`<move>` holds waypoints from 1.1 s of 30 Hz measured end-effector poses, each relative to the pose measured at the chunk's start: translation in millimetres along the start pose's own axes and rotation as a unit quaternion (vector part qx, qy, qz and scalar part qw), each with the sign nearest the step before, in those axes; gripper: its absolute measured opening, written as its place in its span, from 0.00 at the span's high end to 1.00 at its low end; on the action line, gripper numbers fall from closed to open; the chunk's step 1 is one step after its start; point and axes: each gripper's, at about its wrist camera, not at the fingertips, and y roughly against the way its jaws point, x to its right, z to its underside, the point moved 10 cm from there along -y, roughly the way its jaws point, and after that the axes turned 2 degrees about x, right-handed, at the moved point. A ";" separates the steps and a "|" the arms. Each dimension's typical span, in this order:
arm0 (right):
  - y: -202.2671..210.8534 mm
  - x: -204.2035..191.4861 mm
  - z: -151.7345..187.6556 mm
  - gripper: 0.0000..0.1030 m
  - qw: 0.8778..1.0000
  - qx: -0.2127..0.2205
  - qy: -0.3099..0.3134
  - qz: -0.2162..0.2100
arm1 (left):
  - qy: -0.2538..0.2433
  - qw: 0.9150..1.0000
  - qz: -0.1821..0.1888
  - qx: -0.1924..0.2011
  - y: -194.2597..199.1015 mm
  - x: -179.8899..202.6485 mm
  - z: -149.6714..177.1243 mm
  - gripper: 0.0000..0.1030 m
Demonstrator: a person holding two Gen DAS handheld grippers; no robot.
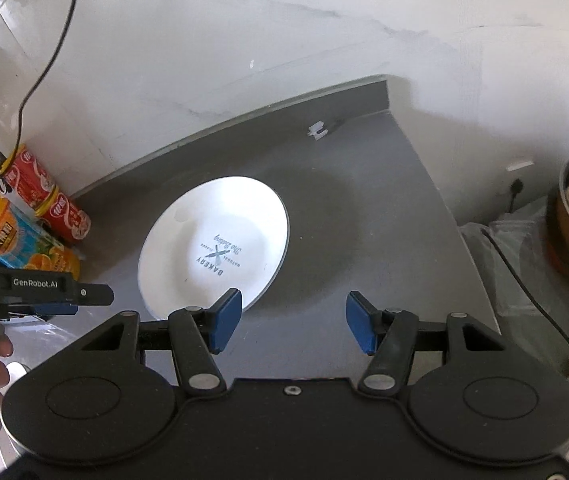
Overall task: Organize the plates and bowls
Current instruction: 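Move both tools toward the white 'BAKERY' plate, then close both tools on the 'BAKERY' plate rim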
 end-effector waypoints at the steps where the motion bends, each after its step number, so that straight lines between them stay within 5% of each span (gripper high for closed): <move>1: -4.6 0.3 -1.3 0.44 1.000 -0.003 0.000 -0.005 | 0.009 1.000 0.002 -0.001 -3.7 1.0 -1.4 0.38; 7: -41.0 -0.8 -8.3 0.51 0.999 -0.027 -0.007 -0.037 | 0.054 0.999 -0.003 0.001 -22.7 -2.3 -10.6 0.43; 11: -68.1 -1.7 -11.5 0.59 0.998 -0.046 -0.016 -0.049 | 0.078 0.997 -0.005 -0.006 -39.1 -4.1 -14.5 0.55; 20: -105.1 -6.5 -8.6 0.71 0.995 -0.075 -0.022 -0.053 | 0.075 0.997 -0.016 -0.014 -69.3 3.1 -23.5 0.62; 23: -108.3 -10.3 -8.7 0.73 0.995 -0.073 -0.023 -0.060 | 0.076 0.997 -0.012 -0.014 -73.1 6.5 -25.8 0.66; 26: -109.8 -9.9 -10.2 0.86 0.997 -0.069 -0.009 -0.045 | 0.083 0.996 -0.011 -0.020 -78.5 9.0 -25.5 0.68; 29: -108.0 -9.2 -9.4 0.87 0.997 -0.064 0.002 -0.042 | 0.091 0.995 0.007 -0.025 -81.1 16.8 -25.3 0.81; 33: -96.7 -13.1 -6.2 0.87 0.997 -0.055 0.025 -0.049 | 0.087 0.996 -0.004 -0.020 -76.2 17.3 -23.5 0.82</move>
